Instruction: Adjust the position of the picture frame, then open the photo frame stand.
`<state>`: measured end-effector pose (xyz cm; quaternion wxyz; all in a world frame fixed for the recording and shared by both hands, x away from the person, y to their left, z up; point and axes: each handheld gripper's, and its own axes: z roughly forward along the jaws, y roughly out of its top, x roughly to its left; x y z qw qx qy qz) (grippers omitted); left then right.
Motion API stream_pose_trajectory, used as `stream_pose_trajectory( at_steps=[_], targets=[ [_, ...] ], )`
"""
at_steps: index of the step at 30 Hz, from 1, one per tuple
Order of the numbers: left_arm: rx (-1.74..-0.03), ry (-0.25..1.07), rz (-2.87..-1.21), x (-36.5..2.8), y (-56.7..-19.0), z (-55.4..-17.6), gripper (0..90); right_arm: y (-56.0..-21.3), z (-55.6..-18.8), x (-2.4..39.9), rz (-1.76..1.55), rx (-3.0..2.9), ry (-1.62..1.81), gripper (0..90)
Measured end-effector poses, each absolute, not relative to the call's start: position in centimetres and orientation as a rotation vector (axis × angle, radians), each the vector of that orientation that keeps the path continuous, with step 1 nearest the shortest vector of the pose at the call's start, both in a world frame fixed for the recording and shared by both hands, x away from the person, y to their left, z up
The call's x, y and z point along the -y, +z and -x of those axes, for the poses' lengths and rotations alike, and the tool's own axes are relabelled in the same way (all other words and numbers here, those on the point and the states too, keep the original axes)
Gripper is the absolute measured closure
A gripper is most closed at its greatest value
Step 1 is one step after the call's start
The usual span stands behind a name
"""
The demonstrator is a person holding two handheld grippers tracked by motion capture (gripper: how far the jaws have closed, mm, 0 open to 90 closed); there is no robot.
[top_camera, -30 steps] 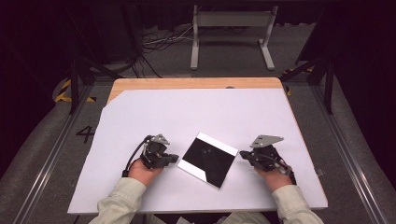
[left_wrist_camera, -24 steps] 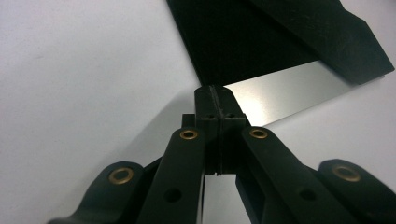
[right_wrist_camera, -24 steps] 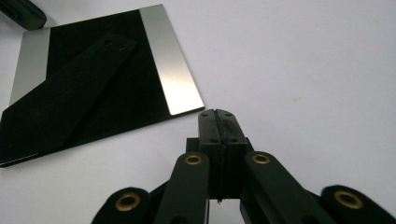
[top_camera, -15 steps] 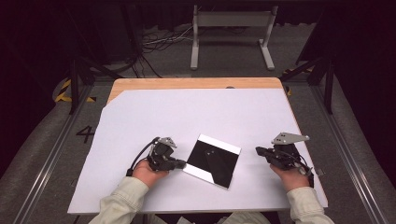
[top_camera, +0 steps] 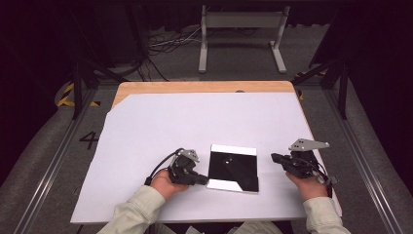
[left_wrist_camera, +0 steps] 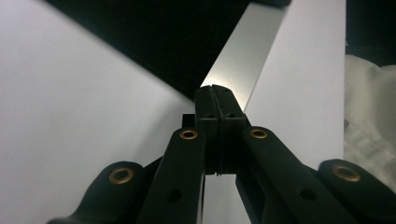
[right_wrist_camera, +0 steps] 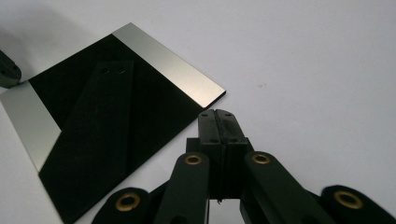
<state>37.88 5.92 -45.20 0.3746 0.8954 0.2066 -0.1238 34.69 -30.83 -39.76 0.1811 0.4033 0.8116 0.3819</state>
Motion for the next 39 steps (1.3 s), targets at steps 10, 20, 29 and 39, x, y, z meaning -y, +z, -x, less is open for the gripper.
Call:
stream_pose_trajectory(
  at_steps=[10,20,29,39],
  targets=[
    [-0.495,-0.323,-2.287,-4.5,-45.3,-37.7,90.0,-39.7,-34.3,31.7,-1.162,-2.278,1.077,89.8],
    [-0.505,-0.129,-2.268,-7.4,-43.2,-38.1,83.0,-39.4,-34.1,32.0,-1.126,-2.291,1.092,89.7],
    [-0.567,0.038,-2.146,-10.4,-41.8,-38.5,73.6,-38.6,-33.9,32.5,-1.059,-2.298,1.121,88.8],
    [-0.612,0.091,-2.06,-12.8,-41.3,-38.9,70.8,-38.2,-33.9,32.8,-1.046,-2.292,1.151,78.4]
  ],
)
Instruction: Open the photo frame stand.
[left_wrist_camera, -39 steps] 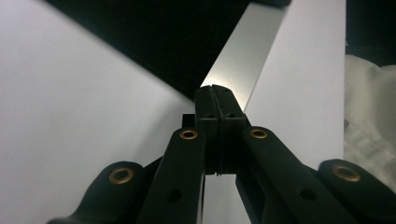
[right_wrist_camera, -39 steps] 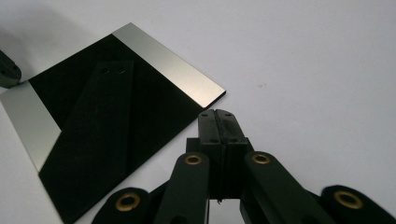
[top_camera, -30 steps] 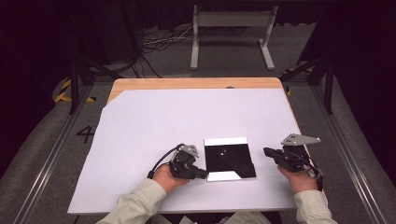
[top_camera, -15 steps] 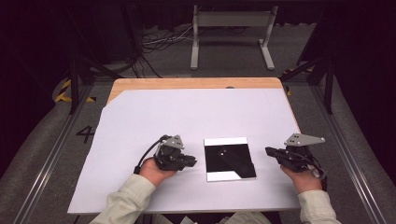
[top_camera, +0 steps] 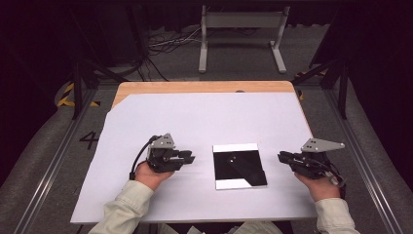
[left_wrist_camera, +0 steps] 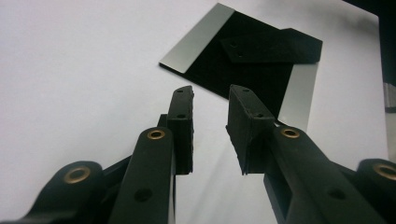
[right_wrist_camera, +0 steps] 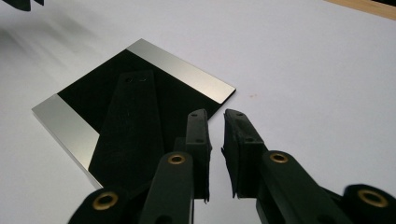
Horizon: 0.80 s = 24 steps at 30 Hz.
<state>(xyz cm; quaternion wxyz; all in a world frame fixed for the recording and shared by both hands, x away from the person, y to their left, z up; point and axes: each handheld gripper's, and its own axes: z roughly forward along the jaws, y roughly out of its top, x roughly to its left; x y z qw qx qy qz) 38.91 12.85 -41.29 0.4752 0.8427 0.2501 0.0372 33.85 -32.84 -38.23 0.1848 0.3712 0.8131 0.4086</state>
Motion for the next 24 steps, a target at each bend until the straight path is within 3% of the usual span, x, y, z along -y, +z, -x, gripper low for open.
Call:
stream_pose_trajectory(
  at_steps=[6,24],
  targets=[
    [-0.726,0.097,-1.991,-14.5,-42.1,-39.8,69.6,-38.2,-33.9,32.4,-1.041,-2.303,1.14,76.3],
    [-0.764,0.1,-1.959,-15.5,-42.4,-40.2,68.7,-37.8,-33.0,31.9,-0.929,-2.366,1.208,68.9]
  ],
)
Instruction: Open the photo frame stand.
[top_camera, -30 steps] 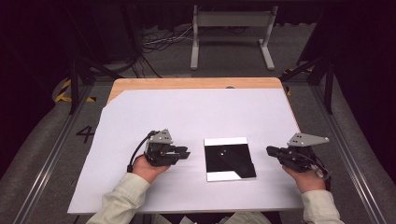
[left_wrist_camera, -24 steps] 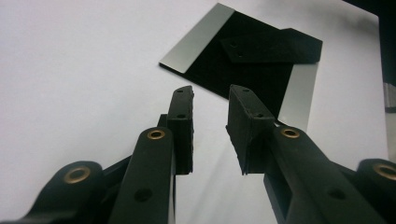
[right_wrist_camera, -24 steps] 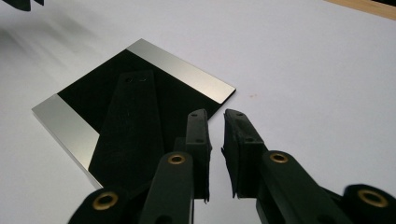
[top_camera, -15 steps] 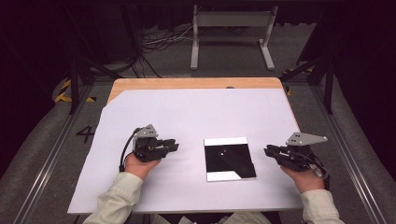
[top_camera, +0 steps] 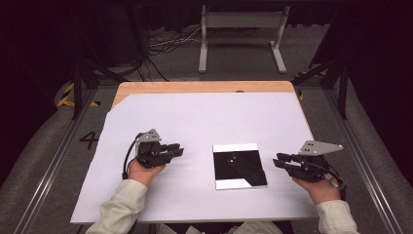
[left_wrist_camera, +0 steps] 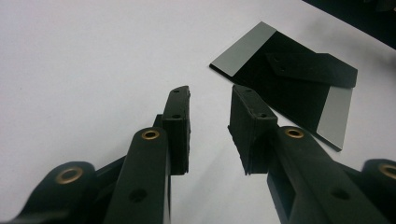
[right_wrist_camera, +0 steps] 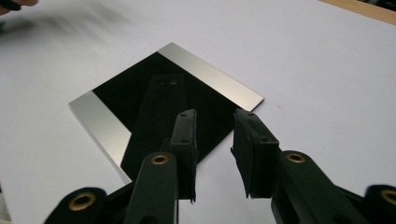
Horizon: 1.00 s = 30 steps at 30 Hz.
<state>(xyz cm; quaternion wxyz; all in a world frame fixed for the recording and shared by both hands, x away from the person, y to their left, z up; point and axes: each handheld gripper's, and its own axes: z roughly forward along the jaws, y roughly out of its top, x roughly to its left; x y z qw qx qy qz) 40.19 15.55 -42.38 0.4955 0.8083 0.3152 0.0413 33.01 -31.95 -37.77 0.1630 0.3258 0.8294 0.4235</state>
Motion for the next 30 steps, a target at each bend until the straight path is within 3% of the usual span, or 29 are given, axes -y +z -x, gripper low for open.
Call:
stream_pose_trajectory(
  at_steps=[30],
  targets=[
    [-0.772,0.104,-1.982,-15.4,-42.6,-40.1,68.7,-40.2,-31.8,30.6,-0.864,-2.56,1.095,64.7]
  ],
)
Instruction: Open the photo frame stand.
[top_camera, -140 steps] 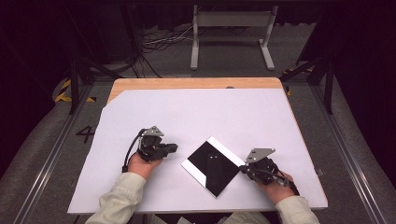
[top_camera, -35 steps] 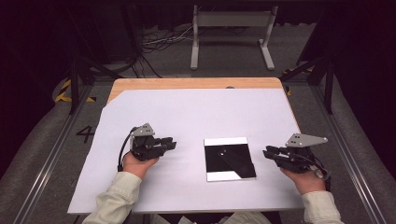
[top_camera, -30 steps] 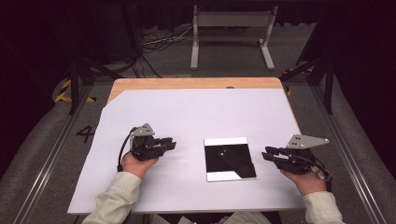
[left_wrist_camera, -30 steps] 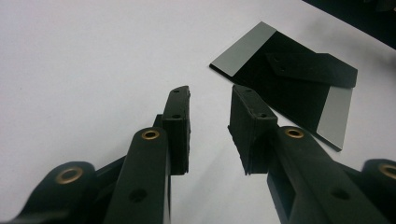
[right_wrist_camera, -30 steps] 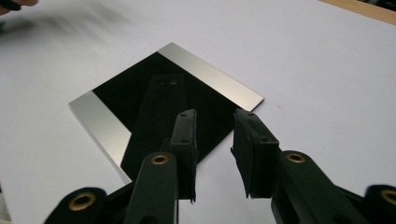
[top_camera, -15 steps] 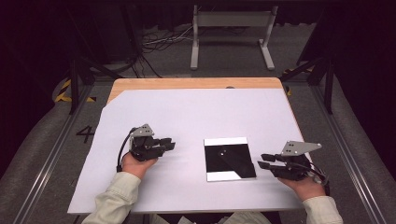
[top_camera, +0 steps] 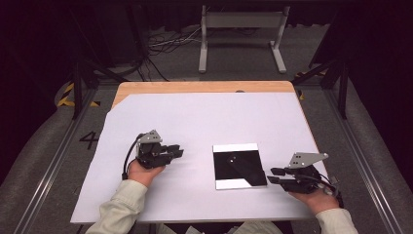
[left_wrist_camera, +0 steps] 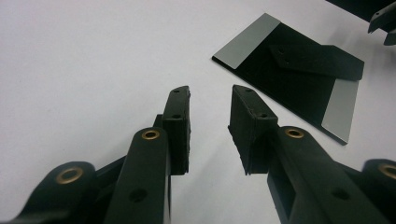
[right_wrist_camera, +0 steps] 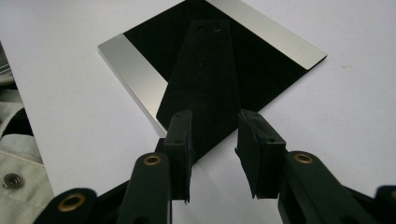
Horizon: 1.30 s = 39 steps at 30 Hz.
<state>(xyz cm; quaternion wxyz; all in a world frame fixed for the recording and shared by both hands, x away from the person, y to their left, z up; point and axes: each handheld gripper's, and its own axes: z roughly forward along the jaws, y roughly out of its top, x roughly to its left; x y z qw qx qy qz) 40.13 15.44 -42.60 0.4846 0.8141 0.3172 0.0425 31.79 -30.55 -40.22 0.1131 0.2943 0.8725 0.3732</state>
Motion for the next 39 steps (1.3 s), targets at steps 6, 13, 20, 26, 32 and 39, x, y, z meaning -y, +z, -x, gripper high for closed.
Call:
stream_pose_trajectory(
  at_steps=[6,13,20,26,32,39],
  targets=[
    [-0.773,0.103,-1.984,-15.4,-42.6,-40.2,68.3,-40.4,-31.8,30.1,-0.89,-2.579,1.028,61.0],
    [-0.776,0.094,-1.983,-15.3,-42.7,-40.1,68.1,-40.6,-31.9,29.7,-0.922,-2.627,0.964,61.9],
    [-0.78,0.091,-1.986,-15.3,-42.7,-40.1,67.5,-40.8,-32.1,29.5,-0.96,-2.669,0.905,64.6],
    [-0.773,0.089,-1.992,-15.3,-42.8,-40.2,67.2,-41.0,-32.1,29.2,-0.952,-2.705,0.858,67.1],
    [-0.774,0.084,-1.989,-15.3,-42.8,-40.2,67.0,-41.2,-32.2,29.0,-0.953,-2.728,0.826,68.9],
    [-0.775,0.086,-1.992,-15.2,-42.9,-40.2,66.2,-41.5,-32.2,28.7,-0.948,-2.763,0.793,70.5]
  ],
)
